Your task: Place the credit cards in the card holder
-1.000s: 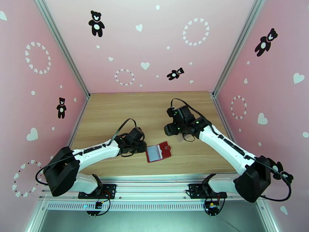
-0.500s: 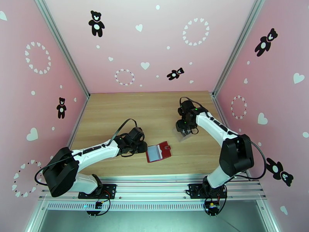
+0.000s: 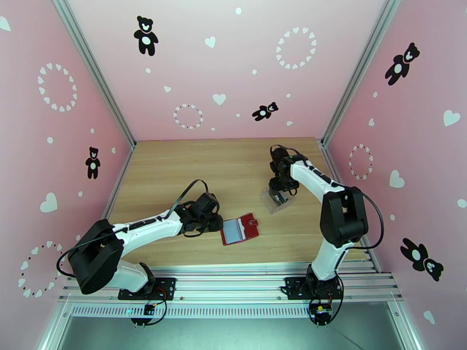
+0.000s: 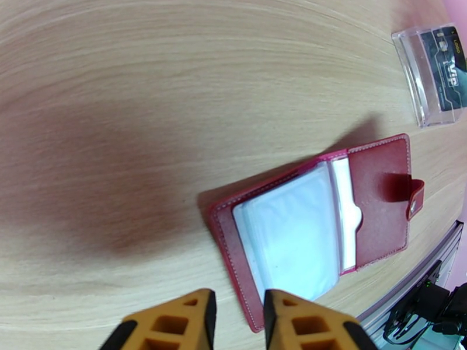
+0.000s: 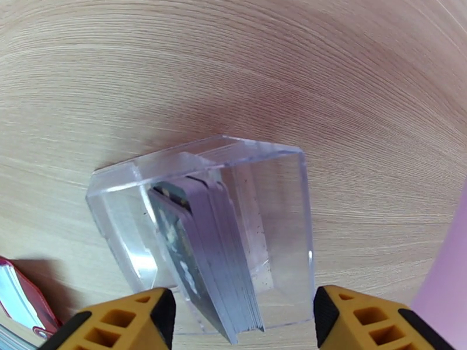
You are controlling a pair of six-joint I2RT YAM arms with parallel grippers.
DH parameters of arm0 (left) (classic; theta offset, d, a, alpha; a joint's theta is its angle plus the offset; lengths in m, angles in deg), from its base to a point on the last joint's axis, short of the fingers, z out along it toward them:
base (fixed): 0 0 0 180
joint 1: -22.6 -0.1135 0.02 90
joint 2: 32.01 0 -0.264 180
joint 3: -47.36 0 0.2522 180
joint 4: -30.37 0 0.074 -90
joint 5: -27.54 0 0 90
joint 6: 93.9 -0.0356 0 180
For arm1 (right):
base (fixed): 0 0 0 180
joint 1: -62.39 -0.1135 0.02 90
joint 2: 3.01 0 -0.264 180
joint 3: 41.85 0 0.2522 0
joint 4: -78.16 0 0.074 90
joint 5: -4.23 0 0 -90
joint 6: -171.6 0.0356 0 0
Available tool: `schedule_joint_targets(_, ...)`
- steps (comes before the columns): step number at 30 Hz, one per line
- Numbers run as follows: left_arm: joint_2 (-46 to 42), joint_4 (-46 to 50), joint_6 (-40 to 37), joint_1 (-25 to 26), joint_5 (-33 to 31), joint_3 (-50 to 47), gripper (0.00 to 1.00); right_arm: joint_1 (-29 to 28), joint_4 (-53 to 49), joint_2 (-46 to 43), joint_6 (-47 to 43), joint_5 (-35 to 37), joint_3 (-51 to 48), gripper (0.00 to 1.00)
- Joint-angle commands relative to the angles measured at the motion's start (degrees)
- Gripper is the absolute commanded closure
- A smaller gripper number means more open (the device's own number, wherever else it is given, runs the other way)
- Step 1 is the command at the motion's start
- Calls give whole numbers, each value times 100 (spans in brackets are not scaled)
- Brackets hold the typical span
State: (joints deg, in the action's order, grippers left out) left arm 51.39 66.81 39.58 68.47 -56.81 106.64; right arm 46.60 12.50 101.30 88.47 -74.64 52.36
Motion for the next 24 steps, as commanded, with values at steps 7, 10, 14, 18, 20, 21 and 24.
schedule_joint_targets(7,116,-157,-73,-35,138,76,71,-18,-215,298,-52,319,215,30)
schedule_joint_targets(10,101,-154,-68,-37,129,58,71,-12,-215,327,-48,381,226,29)
schedule_joint_targets(14,90,-163,-69,-41,129,51,71,-16,-190,362,-47,481,234,27)
schedule_joint_targets(18,111,-176,-66,-37,130,47,71,-16,-208,439,-41,455,269,26)
schedule_joint_targets(20,119,-176,-60,-36,135,45,71,-12,-215,454,-20,507,282,26)
schedule_joint_targets(21,123,-173,-61,-36,138,45,71,3,-222,452,-4,539,288,26)
schedule_joint_targets(24,121,-173,-55,-36,135,45,71,40,-224,419,55,602,296,26)
